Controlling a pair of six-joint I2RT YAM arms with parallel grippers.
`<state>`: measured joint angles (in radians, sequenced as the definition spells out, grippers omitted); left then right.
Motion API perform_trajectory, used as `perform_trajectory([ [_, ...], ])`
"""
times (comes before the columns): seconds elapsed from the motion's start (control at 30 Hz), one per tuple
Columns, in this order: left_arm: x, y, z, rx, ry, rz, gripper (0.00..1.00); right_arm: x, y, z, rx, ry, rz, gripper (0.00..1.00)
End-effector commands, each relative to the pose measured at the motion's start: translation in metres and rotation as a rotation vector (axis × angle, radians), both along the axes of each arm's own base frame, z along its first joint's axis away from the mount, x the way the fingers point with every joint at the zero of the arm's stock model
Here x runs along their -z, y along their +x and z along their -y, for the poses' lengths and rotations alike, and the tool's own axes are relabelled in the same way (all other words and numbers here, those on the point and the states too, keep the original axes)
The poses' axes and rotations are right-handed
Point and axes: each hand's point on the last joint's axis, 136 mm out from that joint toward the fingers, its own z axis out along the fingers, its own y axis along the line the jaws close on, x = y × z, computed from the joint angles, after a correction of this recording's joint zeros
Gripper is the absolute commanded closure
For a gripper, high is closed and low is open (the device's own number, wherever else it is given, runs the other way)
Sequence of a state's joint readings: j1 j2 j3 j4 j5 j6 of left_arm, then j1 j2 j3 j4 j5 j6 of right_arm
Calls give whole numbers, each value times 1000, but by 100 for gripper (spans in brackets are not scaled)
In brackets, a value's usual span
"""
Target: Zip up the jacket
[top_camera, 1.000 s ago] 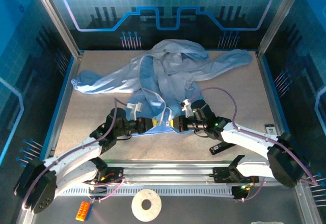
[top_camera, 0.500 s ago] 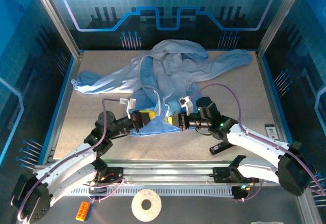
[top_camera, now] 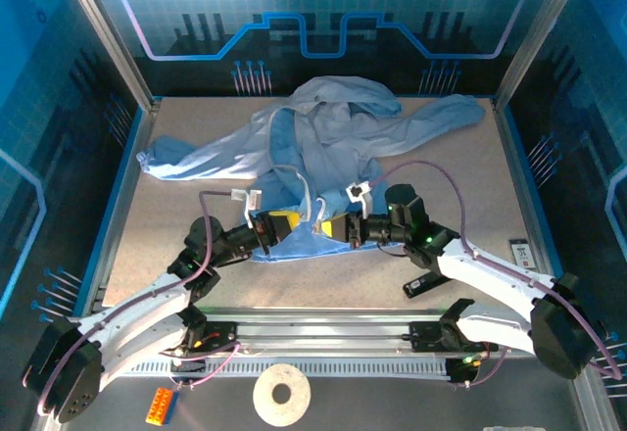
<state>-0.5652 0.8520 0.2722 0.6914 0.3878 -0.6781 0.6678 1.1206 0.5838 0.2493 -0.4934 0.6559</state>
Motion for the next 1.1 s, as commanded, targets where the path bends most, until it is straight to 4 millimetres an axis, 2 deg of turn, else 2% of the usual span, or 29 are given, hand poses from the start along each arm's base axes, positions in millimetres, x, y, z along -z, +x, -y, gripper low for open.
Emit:
perform_trajectory([
  [0.0, -13, 0, 1, -3, -23, 68, 100, -14, 1, 0, -11, 56, 32, 100],
  [0.53, -4, 1, 10, 7, -9, 27, 100, -21, 10, -3, 12, 82, 40, 100],
  [1.07, -7, 5, -6, -98, 4, 42, 100, -15, 13, -1, 48, 69, 14, 100],
])
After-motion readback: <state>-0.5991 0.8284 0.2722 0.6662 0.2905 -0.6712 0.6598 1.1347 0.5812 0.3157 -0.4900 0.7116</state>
